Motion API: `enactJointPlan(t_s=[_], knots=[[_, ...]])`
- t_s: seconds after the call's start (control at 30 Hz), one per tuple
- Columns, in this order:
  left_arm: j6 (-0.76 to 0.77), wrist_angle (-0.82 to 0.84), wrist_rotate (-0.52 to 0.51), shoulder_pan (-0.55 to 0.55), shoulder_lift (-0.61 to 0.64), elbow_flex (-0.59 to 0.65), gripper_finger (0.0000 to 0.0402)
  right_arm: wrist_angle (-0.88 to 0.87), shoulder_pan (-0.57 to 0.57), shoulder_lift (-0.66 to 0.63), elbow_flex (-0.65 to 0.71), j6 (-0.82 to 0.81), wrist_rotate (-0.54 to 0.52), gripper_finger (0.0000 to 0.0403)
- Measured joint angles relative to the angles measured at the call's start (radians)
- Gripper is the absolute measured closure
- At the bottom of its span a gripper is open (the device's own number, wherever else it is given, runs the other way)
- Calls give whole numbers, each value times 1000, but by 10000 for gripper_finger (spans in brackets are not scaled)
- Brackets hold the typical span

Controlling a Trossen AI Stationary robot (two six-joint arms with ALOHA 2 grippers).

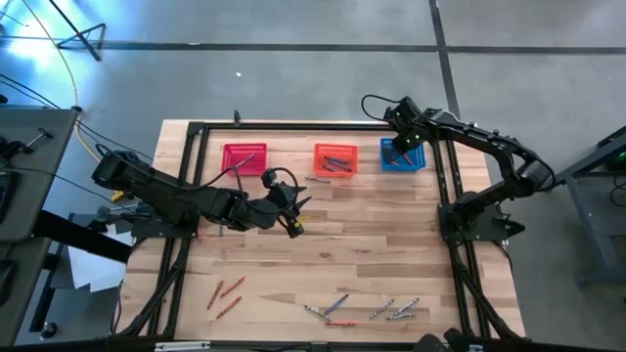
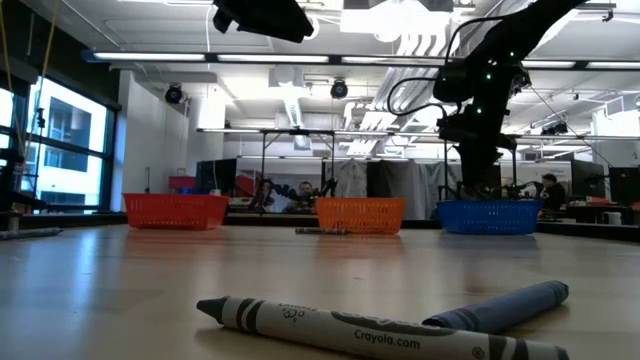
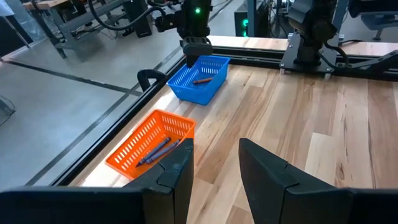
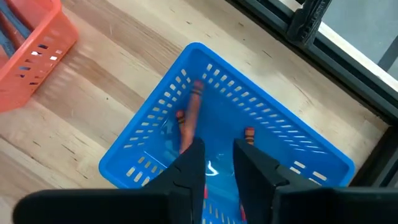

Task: Sort crayons
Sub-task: Put the gray crayon into the red bin

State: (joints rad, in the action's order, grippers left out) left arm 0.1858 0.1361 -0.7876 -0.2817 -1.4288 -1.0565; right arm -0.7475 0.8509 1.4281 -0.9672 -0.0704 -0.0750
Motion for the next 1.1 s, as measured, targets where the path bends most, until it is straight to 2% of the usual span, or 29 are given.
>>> enactJointPlan(t_s=[0.1, 0.2, 0.33, 0.43, 0.5, 0.63, 0.87, 0.97, 1.1], knots=[[4, 2, 0, 0, 0, 0, 286, -27, 0, 0, 0, -2, 1, 314], [9, 3, 0, 0, 1, 0, 286, -147, 0, -12, -12, -12, 51, 311], [41, 21, 0, 0, 6, 0, 286, -311, -29, -74, -29, -52, 208, 312], [49, 26, 0, 0, 6, 0, 286, -370, -106, -136, -7, -119, 337, 313], [48, 25, -6, 0, 6, 0, 286, -391, -190, -171, 17, -178, 371, 313], [20, 24, -7, 0, 6, 0, 286, -377, -403, -219, 85, -332, 373, 313], [-56, -50, 2, 0, 6, 0, 286, -329, -795, -224, 184, -617, 400, 313], [-57, -83, 21, 0, 6, 0, 286, -235, -930, -224, 214, -743, 454, 313], [-31, -87, 48, -3, 6, 0, 286, -18, -1100, -224, 226, -838, 436, 313]])
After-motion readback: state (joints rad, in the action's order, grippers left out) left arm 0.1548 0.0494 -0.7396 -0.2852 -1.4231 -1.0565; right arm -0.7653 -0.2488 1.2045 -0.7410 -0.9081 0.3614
